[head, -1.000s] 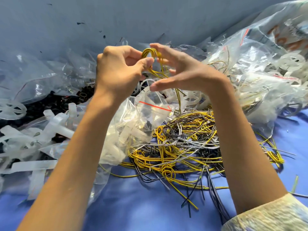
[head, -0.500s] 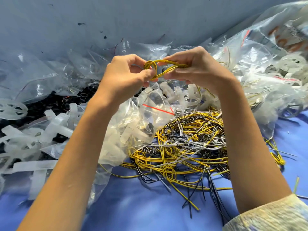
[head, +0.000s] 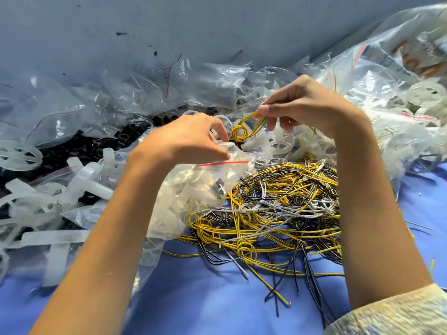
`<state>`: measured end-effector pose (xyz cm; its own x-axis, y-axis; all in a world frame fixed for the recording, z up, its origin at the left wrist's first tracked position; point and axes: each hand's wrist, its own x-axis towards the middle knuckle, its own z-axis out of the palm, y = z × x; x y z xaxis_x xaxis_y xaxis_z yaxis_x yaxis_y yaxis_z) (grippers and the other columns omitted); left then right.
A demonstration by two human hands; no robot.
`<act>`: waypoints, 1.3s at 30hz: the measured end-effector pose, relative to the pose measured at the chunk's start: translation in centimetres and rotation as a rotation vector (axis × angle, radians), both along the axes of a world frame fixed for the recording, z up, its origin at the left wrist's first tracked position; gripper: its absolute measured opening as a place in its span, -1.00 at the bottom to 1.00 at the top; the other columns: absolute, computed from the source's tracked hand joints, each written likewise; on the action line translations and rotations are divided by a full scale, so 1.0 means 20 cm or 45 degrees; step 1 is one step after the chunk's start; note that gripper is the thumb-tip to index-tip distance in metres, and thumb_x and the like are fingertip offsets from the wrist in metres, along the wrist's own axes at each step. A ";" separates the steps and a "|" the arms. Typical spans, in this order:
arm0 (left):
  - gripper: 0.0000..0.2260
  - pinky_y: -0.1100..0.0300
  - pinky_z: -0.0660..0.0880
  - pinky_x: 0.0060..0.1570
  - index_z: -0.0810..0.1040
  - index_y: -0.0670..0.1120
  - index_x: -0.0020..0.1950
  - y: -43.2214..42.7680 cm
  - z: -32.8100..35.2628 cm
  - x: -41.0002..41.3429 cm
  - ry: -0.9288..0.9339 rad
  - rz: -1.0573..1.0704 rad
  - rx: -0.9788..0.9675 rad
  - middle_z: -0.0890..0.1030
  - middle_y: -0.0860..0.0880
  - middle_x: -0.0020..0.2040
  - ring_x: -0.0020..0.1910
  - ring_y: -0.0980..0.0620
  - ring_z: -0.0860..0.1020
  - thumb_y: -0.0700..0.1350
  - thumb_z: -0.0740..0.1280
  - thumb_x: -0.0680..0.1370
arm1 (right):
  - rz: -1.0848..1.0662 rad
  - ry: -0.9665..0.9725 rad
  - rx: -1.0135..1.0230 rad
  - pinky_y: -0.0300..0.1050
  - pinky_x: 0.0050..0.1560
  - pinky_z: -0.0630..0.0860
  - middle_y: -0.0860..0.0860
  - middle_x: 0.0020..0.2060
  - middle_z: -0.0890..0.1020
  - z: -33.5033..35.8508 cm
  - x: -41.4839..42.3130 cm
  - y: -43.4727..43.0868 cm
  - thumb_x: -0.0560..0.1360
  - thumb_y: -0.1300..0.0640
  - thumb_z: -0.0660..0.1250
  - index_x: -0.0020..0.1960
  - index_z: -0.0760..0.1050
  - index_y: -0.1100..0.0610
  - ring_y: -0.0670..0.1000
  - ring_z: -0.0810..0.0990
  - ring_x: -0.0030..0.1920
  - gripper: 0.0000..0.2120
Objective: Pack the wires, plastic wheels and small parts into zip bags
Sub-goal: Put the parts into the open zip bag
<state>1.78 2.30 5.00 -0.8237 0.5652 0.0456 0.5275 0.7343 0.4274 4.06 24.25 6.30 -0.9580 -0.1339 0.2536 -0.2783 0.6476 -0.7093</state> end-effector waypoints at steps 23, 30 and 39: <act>-0.96 0.34 0.38 -0.31 0.59 0.04 -0.16 0.00 0.03 0.00 0.234 0.266 0.669 0.58 0.13 -0.29 -0.30 0.22 0.51 -0.10 0.39 0.44 | 0.446 -0.112 0.214 -0.39 -0.43 0.23 -0.20 -0.53 0.36 -0.11 -0.10 -0.40 0.52 0.39 0.23 -0.39 0.45 0.03 -0.21 0.30 -0.50 -0.61; -0.92 0.35 0.44 -0.31 0.57 0.04 -0.23 -0.02 0.04 -0.02 0.320 0.323 0.804 0.58 0.11 -0.33 -0.42 0.23 0.53 -0.13 0.37 0.44 | 0.457 -0.308 0.088 -0.29 -0.36 0.42 -0.17 -0.27 0.60 -0.10 -0.06 -0.38 0.64 0.20 0.11 0.26 0.48 0.18 -0.22 0.52 -0.36 -0.73; -0.96 0.50 0.35 -0.38 0.61 0.01 -0.17 0.00 0.04 0.00 0.373 0.318 0.798 0.58 0.11 -0.32 -0.39 0.29 0.47 -0.12 0.38 0.43 | 0.478 0.015 0.285 -0.27 -0.20 0.46 0.09 -0.27 0.62 -0.10 -0.08 -0.44 0.56 0.34 0.25 -0.06 0.59 0.31 -0.19 0.44 -0.24 -0.86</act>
